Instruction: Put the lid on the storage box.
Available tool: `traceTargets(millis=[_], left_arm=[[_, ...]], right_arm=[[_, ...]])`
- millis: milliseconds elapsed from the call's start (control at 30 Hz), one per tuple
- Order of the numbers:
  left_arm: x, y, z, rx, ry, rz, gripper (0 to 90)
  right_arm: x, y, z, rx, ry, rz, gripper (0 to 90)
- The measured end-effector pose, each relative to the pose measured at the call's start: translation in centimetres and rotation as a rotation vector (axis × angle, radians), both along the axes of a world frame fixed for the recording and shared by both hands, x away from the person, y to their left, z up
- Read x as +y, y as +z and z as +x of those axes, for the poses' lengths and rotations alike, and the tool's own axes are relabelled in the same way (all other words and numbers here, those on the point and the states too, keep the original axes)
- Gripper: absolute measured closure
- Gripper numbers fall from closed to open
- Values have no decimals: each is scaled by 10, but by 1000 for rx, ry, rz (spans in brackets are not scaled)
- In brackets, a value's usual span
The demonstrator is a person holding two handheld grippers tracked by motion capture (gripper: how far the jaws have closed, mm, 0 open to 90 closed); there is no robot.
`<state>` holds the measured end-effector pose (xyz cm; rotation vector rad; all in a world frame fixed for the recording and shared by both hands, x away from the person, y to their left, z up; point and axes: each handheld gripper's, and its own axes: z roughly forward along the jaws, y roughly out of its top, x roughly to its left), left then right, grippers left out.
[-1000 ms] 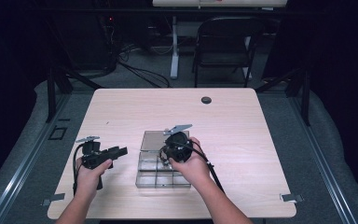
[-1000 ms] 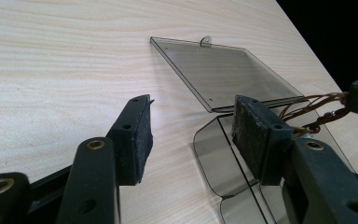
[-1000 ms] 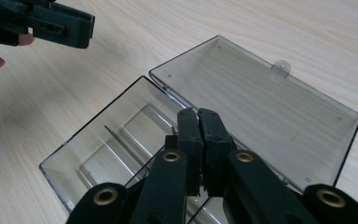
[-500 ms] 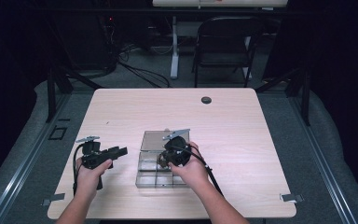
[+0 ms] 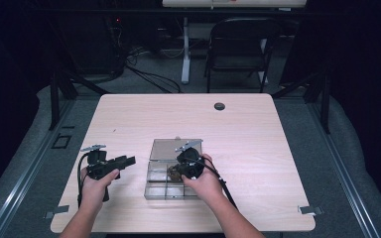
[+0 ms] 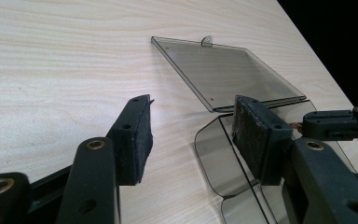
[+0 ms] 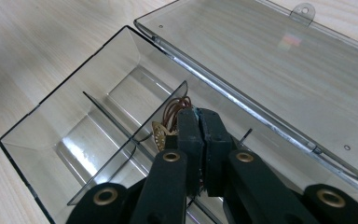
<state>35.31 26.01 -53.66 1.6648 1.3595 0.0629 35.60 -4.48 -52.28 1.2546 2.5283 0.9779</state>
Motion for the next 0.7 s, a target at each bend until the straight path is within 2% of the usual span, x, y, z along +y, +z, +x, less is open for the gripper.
traceTargets(millis=[267,300,500,700], left_arm=[[0,0,0,-1,2,1,476],[0,0,0,0,3,1,477],[0,0,0,1,4,1,476],[2,0,-1,3,5,0,476]], right_arm=[[-3,-3,1,1,-7,-6,885],[-3,-4,2,3,-16,4,886],[-2,-9,3,18,-4,-2,886],[1,-11,3,13,-4,-5,885]])
